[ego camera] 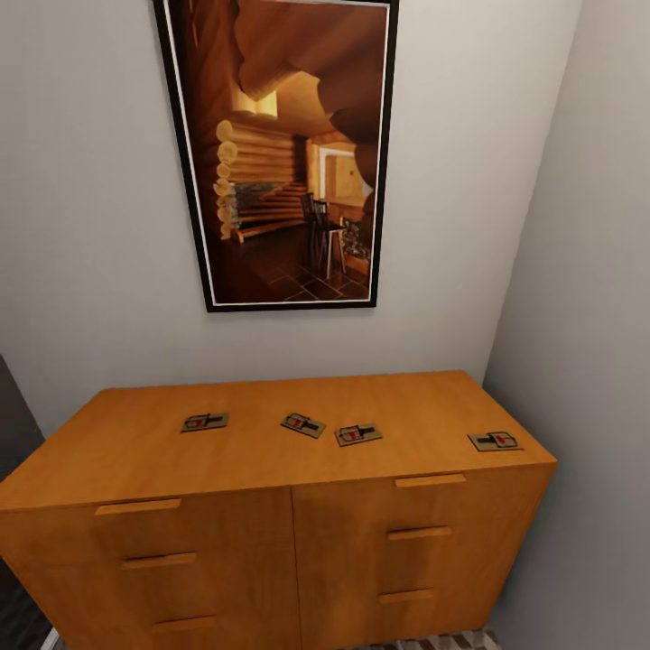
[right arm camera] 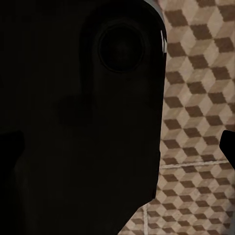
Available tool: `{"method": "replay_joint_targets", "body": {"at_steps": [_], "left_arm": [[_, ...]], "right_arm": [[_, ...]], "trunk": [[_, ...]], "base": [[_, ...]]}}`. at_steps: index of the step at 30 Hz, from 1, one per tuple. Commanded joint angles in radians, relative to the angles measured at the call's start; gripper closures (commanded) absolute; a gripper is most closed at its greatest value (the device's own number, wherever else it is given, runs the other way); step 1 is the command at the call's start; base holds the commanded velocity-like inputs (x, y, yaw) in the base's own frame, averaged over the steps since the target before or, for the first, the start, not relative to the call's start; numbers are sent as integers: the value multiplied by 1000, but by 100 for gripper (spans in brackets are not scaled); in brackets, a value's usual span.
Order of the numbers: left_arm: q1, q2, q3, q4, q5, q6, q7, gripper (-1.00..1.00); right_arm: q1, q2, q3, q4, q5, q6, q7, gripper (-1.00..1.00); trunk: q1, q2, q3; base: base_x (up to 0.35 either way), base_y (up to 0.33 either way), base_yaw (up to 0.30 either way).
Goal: Take the four mousetraps from the cabinet in the bathroom and place them on the bathroom floor. Make sure all four end up on the same floor surface, and ensure that at least two of them are either under or directly next to the same bathroom sink.
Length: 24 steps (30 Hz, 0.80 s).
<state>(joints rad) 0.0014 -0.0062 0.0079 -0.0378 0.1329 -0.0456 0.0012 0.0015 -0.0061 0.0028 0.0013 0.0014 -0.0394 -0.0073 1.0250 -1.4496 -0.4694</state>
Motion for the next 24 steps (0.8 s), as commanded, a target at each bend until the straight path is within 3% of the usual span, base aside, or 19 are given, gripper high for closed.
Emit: {"method": "replay_joint_targets", "body": {"at_steps": [1, 24], "left_arm": [[0, 0, 0, -1, 8, -2, 0, -100], [0, 0, 1, -1, 9, -2, -1, -100]], "right_arm": [[0, 0, 0, 0, 0, -4, -1, -100], [0, 0, 0, 0, 0, -4, 0, -100]], "trunk": [[0, 0, -1], [0, 0, -1]], "base": [[0, 0, 0], [-23, 0, 0]]}}
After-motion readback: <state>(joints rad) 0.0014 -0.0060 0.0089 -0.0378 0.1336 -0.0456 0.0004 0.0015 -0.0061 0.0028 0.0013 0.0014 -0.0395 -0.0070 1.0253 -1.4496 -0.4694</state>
